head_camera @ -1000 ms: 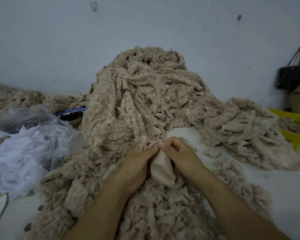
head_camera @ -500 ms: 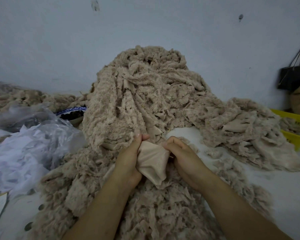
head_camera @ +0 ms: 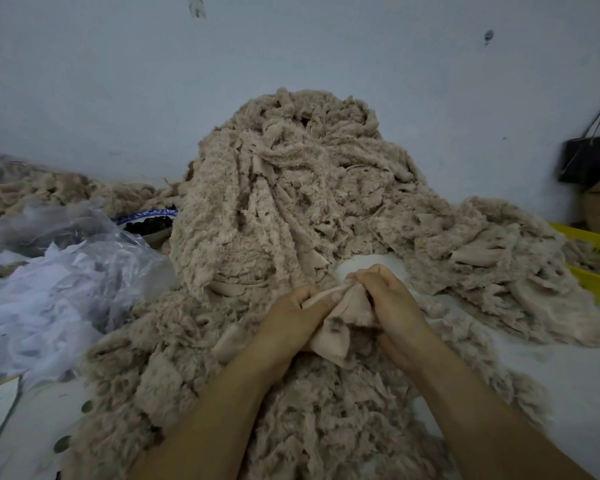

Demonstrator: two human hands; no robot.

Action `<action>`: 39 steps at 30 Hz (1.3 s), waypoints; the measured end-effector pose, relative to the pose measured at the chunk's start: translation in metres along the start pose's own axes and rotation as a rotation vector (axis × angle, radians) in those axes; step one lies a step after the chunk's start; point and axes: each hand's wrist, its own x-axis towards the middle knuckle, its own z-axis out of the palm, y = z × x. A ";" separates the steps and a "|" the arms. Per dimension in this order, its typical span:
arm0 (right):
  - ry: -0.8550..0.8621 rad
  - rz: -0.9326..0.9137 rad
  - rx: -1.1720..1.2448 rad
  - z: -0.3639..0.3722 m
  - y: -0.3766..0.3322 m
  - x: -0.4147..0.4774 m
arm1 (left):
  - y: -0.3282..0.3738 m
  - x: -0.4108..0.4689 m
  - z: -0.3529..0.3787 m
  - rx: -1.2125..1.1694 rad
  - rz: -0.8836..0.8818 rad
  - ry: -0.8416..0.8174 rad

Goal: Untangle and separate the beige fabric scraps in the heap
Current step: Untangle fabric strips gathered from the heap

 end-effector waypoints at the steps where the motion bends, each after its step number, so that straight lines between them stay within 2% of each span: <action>1: 0.026 -0.013 -0.039 0.000 0.001 0.001 | -0.002 0.001 -0.001 0.015 0.013 0.027; 5: 0.027 -0.051 -0.078 0.004 0.004 0.000 | 0.004 0.000 -0.003 -0.308 -0.013 0.051; 9: 0.072 0.021 0.020 0.003 -0.003 0.002 | 0.008 0.001 -0.009 -0.530 -0.016 0.122; 12: 0.066 0.036 0.122 -0.006 -0.007 0.004 | 0.012 0.002 -0.013 -0.598 -0.019 0.198; 15: 0.054 0.014 0.126 -0.003 -0.003 0.005 | 0.012 0.002 -0.009 -0.660 -0.064 0.264; 19: 0.237 -0.008 0.169 -0.014 -0.007 0.009 | 0.014 0.004 -0.024 -0.849 -0.073 0.374; 21: 0.291 -0.011 0.133 -0.022 -0.007 0.010 | 0.013 0.004 -0.030 -0.865 -0.084 0.398; 23: 0.244 -0.019 0.027 -0.019 -0.003 0.007 | 0.013 0.003 -0.025 -0.850 -0.145 0.353; 25: 0.131 -0.059 -0.209 -0.008 0.001 0.002 | 0.012 0.001 -0.020 -0.855 -0.190 0.262; 28: -0.197 -0.253 -0.619 0.006 0.006 -0.007 | 0.010 0.002 -0.020 -0.908 -0.173 0.185; 30: -0.358 -0.333 -0.894 0.012 0.015 -0.011 | 0.010 0.003 -0.023 -0.969 -0.166 0.192; 32: -0.343 -0.435 -1.038 0.014 0.019 -0.010 | 0.010 0.006 -0.026 -1.071 -0.115 0.245; 33: -0.263 -0.448 -1.006 0.011 0.017 -0.008 | 0.009 0.007 -0.028 -1.136 -0.077 0.279; 35: -0.118 -0.349 -0.833 0.003 0.011 -0.004 | 0.008 0.010 -0.033 -1.246 -0.040 0.338; 37: -0.088 -0.233 -0.628 -0.003 0.004 -0.002 | 0.006 0.011 -0.037 -1.302 -0.026 0.372; 39: -0.058 -0.200 -0.501 -0.004 0.002 -0.002 | 0.006 0.011 -0.039 -1.317 -0.016 0.351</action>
